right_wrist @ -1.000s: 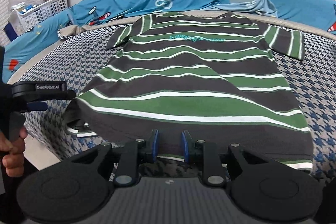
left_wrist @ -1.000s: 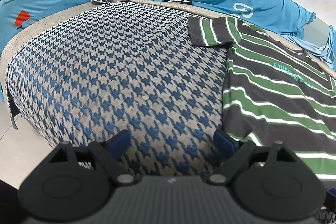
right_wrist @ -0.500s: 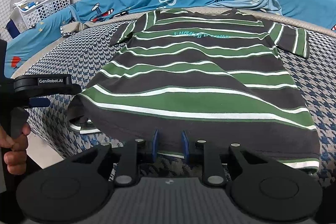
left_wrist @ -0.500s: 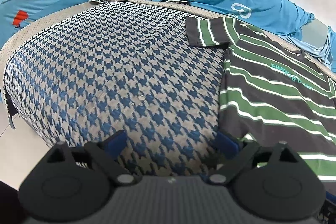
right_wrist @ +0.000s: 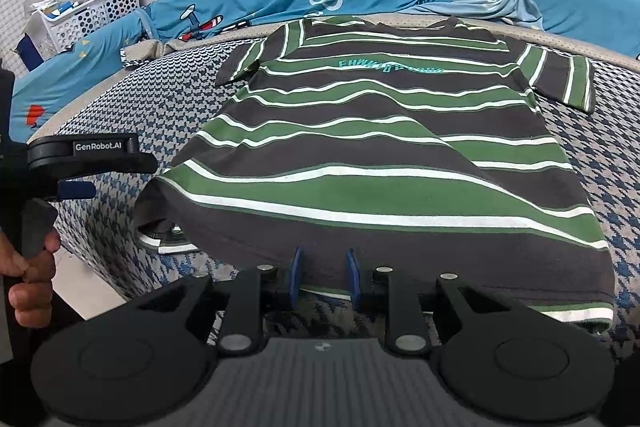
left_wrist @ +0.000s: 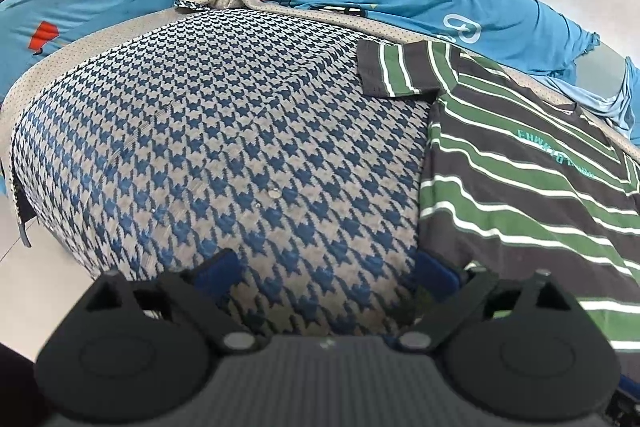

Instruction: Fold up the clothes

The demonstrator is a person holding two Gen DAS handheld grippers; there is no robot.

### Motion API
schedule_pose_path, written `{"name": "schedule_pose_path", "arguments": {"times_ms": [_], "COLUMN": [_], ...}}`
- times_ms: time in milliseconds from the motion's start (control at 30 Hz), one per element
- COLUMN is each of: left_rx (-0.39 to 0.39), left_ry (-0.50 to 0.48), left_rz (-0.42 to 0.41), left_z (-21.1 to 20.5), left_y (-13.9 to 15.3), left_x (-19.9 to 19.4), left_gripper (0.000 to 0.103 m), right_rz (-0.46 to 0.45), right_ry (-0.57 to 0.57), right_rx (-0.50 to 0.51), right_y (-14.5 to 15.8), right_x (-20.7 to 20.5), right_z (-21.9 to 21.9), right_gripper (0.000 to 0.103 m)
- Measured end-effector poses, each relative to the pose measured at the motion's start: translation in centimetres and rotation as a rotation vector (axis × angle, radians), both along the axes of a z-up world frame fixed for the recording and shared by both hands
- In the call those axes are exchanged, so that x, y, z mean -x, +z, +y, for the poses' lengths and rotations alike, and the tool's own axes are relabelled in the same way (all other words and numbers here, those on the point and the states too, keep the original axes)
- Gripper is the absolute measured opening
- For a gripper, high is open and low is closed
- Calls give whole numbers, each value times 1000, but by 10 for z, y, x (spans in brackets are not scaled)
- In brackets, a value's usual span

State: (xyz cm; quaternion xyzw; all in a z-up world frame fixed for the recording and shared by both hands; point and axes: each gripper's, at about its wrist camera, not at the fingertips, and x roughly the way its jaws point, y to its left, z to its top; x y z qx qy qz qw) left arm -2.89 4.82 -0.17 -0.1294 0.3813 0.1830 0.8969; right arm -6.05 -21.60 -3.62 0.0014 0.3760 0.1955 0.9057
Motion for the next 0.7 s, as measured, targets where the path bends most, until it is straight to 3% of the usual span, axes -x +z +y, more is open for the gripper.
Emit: {"name": "schedule_pose_path", "arguments": {"times_ms": [233,700], "left_rx": [18,110], "left_ry": [0,9], "left_rz": [-8,-92], "left_z": [0,29], "left_y": [5,41], "left_x": [-1,-1], "left_gripper": [97,100], "right_rz": [1,9], "right_ry": [9,45], "right_rx": [0,-3], "right_y": [0,-2], "right_x": [0,1], "right_z": [2,12], "right_gripper": [24,29]}}
